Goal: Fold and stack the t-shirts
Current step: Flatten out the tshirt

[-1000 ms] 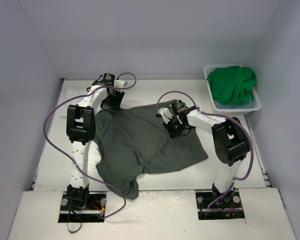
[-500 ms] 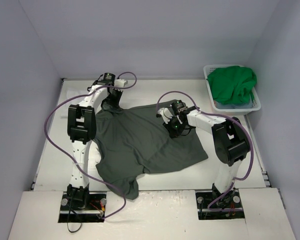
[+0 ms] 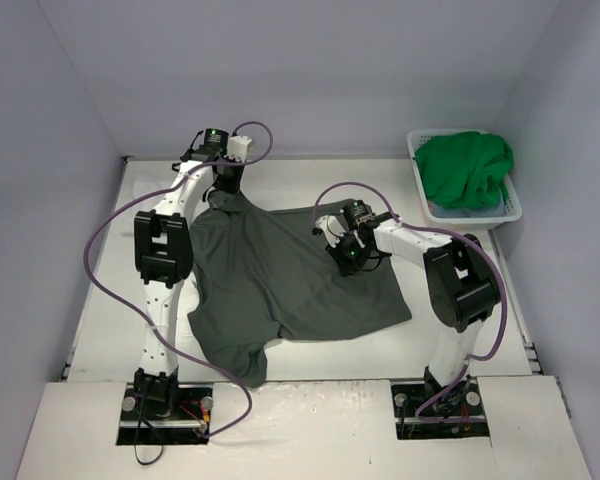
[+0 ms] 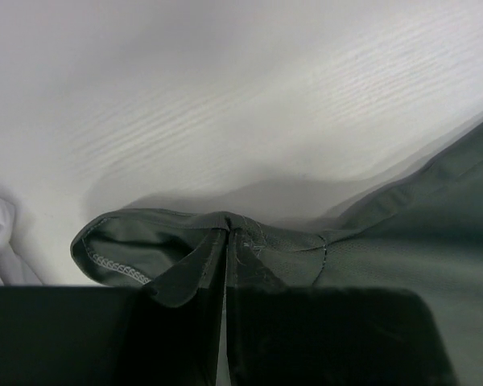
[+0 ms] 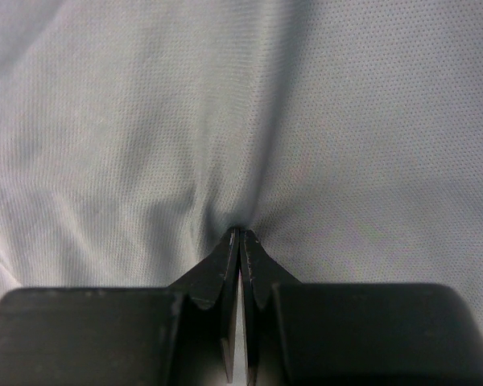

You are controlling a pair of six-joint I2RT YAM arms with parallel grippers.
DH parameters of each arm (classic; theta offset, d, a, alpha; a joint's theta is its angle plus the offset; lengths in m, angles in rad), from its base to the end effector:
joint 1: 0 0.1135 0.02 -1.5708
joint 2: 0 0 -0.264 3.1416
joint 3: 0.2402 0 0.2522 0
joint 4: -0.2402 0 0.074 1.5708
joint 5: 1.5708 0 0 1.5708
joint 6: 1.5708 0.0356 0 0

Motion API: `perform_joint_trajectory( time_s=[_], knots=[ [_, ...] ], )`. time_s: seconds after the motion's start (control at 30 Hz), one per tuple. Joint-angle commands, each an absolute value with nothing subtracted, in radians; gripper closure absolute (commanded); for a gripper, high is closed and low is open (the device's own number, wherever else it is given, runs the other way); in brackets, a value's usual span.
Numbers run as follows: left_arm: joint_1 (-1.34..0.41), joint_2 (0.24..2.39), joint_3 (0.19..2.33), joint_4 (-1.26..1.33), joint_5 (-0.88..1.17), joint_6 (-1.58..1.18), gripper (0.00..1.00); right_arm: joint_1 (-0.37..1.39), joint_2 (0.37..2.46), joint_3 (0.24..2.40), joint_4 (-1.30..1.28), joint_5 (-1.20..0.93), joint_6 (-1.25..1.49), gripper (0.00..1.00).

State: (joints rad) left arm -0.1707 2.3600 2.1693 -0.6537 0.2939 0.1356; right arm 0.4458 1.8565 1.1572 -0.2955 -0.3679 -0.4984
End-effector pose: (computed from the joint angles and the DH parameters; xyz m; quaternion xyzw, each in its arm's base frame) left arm 0.5216 -0.1004 0.2312 0.1925 0.9059 -0.1430 0.3490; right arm 0.3363 0.1749 0.1651 -0.4749 0.8159 0.1680 0.2838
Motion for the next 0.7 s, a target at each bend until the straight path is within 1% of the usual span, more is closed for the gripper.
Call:
perform_joint_trajectory(
  time_s=[0.0, 0.1, 0.17, 0.2, 0.23, 0.27, 0.33, 0.43, 0.53, 0.67],
  knots=[
    [-0.169, 2.367, 2.241, -0.588, 0.308, 0.097, 1.0, 0.443, 1.825, 1.158, -0.296, -0.383, -0.505, 1.0],
    [-0.169, 2.405, 2.276, -0.563, 0.304, 0.074, 1.0, 0.442, 1.832, 1.157, -0.296, -0.387, -0.506, 1.0],
    [-0.17, 2.43, 2.305, -0.558, 0.301, 0.064, 0.96, 0.443, 1.835, 1.158, -0.298, -0.385, -0.508, 1.0],
    [-0.172, 2.453, 2.325, -0.558, 0.293, 0.063, 0.9, 0.443, 1.836, 1.158, -0.296, -0.384, -0.508, 1.0],
    [-0.173, 2.463, 2.333, -0.552, 0.272, 0.061, 0.71, 0.445, 1.841, 1.158, -0.296, -0.382, -0.508, 1.0],
    [-0.176, 2.482, 2.339, -0.549, 0.252, 0.067, 0.63, 0.445, 1.844, 1.16, -0.298, -0.379, -0.506, 1.0],
    [-0.187, 2.491, 2.355, -0.542, 0.174, 0.09, 0.55, 0.445, 1.847, 1.16, -0.296, -0.376, -0.506, 1.0],
    [-0.192, 2.465, 2.342, -0.506, 0.097, 0.109, 0.52, 0.445, 1.848, 1.161, -0.296, -0.361, -0.502, 1.0],
    [-0.192, 2.419, 2.312, -0.474, 0.042, 0.123, 0.51, 0.446, 1.851, 1.163, -0.293, -0.345, -0.499, 1.0],
    [-0.192, 2.264, 2.225, -0.454, 0.035, 0.149, 0.51, 0.446, 1.859, 1.154, -0.272, -0.285, -0.497, 1.0]
  ],
)
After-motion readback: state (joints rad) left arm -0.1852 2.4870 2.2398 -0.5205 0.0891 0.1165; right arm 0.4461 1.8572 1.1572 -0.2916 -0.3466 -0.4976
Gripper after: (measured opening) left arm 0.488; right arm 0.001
